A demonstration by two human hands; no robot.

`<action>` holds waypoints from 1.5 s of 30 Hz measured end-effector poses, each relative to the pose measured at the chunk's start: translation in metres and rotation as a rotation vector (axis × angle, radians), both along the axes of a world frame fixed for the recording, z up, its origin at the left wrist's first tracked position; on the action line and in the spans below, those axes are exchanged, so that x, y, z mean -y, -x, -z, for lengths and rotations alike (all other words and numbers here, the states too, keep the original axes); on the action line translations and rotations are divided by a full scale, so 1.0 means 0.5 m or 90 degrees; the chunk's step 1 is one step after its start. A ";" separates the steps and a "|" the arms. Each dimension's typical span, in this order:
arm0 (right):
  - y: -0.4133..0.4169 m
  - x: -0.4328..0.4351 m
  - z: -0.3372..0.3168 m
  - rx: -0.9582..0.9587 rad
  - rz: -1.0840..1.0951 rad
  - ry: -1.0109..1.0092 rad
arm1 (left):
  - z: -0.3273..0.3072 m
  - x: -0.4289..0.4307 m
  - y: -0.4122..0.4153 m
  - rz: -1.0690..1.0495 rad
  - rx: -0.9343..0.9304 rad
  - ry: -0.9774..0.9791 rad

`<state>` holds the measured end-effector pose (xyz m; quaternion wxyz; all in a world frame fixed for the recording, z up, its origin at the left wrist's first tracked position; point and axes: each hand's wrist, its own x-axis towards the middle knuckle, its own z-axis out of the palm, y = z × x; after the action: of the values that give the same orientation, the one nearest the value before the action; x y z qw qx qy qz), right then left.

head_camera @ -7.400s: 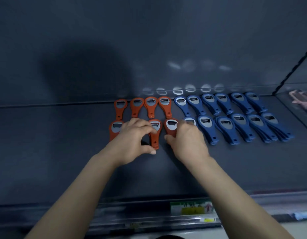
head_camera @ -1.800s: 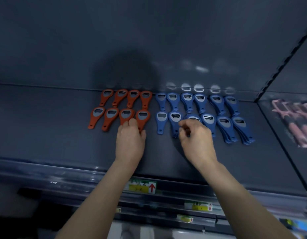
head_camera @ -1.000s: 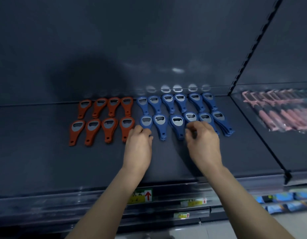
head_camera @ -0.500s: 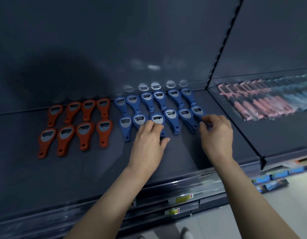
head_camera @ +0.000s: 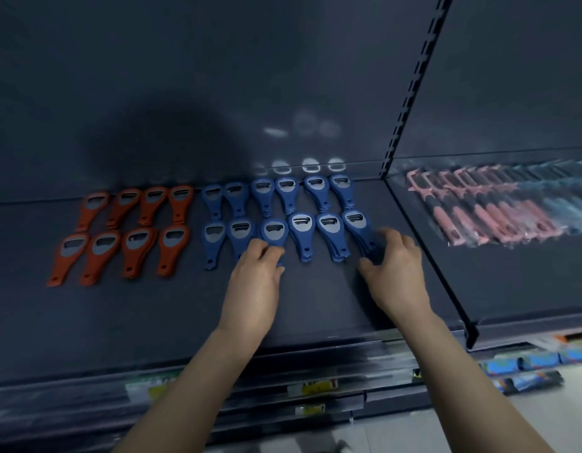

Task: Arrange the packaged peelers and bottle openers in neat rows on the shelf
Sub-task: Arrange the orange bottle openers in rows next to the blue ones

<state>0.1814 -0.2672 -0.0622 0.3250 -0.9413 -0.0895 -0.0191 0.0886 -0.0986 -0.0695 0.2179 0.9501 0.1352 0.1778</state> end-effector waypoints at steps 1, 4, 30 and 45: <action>-0.001 0.001 0.002 -0.006 -0.009 0.001 | -0.001 0.001 -0.001 -0.005 0.000 0.003; -0.005 0.006 0.008 0.003 -0.026 0.000 | -0.001 0.002 -0.006 -0.009 0.000 0.009; 0.060 -0.105 -0.020 0.079 -0.100 -0.082 | 0.008 -0.004 -0.020 -0.024 0.020 0.010; 0.064 -0.145 0.002 0.084 -0.127 0.098 | 0.006 -0.004 -0.017 -0.023 0.017 -0.002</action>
<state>0.1495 -0.1949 -0.0632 0.2456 -0.9465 -0.2052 -0.0412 0.0972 -0.0966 -0.0726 0.2150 0.9453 0.1490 0.1947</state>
